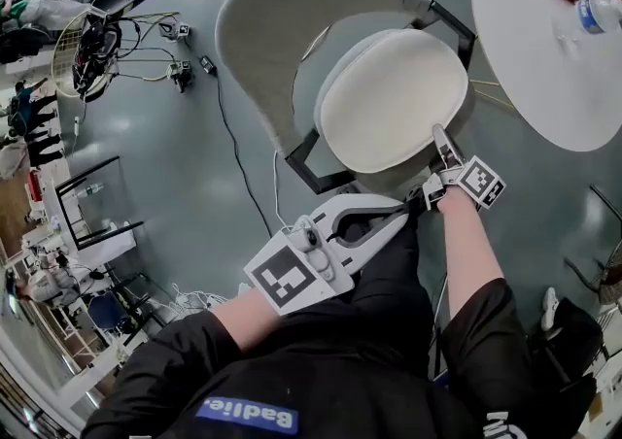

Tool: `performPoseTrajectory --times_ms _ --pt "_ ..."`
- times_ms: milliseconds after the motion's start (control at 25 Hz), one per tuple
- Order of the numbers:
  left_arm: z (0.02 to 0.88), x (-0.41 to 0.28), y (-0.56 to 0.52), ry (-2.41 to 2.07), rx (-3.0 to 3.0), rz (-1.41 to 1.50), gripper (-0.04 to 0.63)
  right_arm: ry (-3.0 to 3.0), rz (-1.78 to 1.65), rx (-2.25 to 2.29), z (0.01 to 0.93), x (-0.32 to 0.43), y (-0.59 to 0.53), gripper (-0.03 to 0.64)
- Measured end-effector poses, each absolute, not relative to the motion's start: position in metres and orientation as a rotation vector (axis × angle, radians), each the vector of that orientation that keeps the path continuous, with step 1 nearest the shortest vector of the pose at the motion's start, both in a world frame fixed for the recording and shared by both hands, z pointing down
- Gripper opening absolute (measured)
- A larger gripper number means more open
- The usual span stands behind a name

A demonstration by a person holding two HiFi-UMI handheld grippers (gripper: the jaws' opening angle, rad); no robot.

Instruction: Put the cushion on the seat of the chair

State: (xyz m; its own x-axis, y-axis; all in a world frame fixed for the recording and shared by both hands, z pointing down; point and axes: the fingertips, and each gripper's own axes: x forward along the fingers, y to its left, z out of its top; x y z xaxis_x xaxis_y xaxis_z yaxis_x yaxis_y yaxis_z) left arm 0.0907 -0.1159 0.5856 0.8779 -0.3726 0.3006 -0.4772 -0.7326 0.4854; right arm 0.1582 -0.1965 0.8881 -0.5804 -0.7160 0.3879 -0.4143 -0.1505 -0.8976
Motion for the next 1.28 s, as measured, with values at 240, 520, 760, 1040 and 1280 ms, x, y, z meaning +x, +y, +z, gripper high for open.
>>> performPoseTrajectory --times_ms 240,520,760,1040,1280 --pt "0.606 0.097 -0.110 -0.586 2.449 0.269 0.015 1.885 -1.848 -1.331 0.931 0.172 -0.190 0.041" --pt "0.620 0.087 -0.103 -0.591 2.426 0.301 0.015 1.855 -1.899 -1.351 0.967 0.180 -0.183 0.041" --pt "0.615 0.071 -0.099 -0.615 2.410 0.300 0.015 1.857 -1.910 -1.452 0.979 0.187 -0.173 0.056" --pt "0.572 0.067 -0.098 -0.620 2.461 0.199 0.015 1.900 -1.913 -1.506 0.945 0.199 -0.150 0.124" --pt "0.518 0.054 -0.073 -0.614 2.482 0.147 0.015 1.986 -1.946 -1.491 0.871 0.179 -0.101 0.124"
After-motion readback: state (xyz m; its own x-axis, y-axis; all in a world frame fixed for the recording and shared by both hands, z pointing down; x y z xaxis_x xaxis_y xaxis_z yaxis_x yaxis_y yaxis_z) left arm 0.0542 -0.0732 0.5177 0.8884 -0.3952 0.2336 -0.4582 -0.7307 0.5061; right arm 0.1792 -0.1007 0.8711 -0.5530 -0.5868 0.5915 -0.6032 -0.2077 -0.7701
